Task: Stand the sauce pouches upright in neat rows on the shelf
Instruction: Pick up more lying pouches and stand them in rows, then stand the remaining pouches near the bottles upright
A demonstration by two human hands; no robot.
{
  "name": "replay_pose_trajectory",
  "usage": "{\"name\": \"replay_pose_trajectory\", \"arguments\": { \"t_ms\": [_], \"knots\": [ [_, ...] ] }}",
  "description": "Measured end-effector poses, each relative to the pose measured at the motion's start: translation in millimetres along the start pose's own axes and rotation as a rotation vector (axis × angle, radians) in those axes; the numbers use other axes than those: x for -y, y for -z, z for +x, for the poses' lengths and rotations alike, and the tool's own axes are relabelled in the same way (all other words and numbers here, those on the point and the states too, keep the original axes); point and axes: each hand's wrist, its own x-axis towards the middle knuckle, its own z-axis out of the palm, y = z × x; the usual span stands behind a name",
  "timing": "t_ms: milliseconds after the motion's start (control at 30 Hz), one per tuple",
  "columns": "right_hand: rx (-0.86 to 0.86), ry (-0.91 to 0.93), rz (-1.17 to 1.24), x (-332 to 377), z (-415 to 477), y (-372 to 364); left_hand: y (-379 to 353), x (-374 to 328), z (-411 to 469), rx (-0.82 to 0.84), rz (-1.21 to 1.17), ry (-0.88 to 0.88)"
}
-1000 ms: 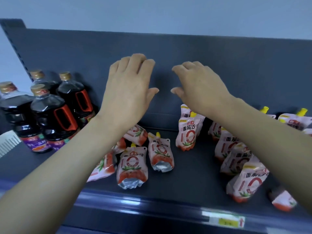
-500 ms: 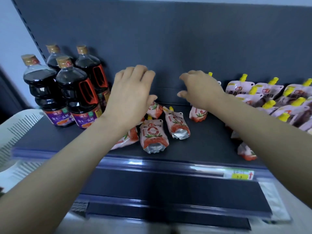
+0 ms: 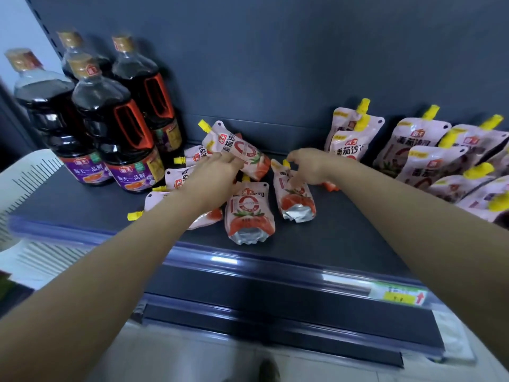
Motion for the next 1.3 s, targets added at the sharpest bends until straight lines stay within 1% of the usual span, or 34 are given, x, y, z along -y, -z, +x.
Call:
{"name": "replay_pose_trajectory", "arguments": {
  "t_ms": [100, 200, 333, 400, 500, 567, 733, 833, 967, 1067, 1167, 1300],
  "knots": [
    [0.139, -0.002, -0.092, -1.6, 17.9, -0.5, -15.6, 4.0, 11.6, 0.033, 0.001, 0.003],
    [0.176, -0.004, -0.124, -3.1, 41.2, -4.1, -29.3, 6.2, 19.6, 0.078, -0.025, -0.001],
    [0.222, -0.031, -0.049, -6.0, 60.7, -8.5, -39.7, 9.9, 25.7, 0.124, -0.164, 0.007],
    [0.256, -0.039, 0.003, -7.1, 66.8, -7.6, -43.1, 11.5, 28.4, 0.123, -0.187, 0.015],
    [0.308, -0.053, 0.039, -5.4, 72.8, -5.0, -47.7, 10.9, 33.3, 0.104, -0.125, -0.006],
    [0.316, -0.055, 0.038, -2.2, 75.2, -4.6, -49.4, 9.0, 34.9, 0.126, -0.043, 0.007],
    [0.268, -0.046, 0.025, -0.8, 77.9, -8.1, -53.0, 2.1, 36.8, 0.192, 0.157, 0.035],
    [0.252, -0.06, 0.029, -4.8, 76.0, -12.7, -55.1, -2.7, 40.2, 0.174, 0.224, 0.069],
    [0.147, -0.033, -0.102, 1.2, 68.1, -13.5, -59.2, -7.9, 43.0, 0.124, 0.305, 0.097],
    [0.075, -0.043, -0.126, 9.6, 59.2, -7.9, -60.9, -10.1, 41.0, 0.095, 0.312, 0.098],
    [0.031, -0.093, -0.1, 14.2, 48.7, -3.0, -61.2, -10.0, 39.0, 0.082, 0.298, 0.088],
    [-0.071, -0.116, -0.021, 15.8, 36.2, 1.1, -57.0, -7.8, 38.5, 0.102, 0.198, 0.129]
  ]
}}
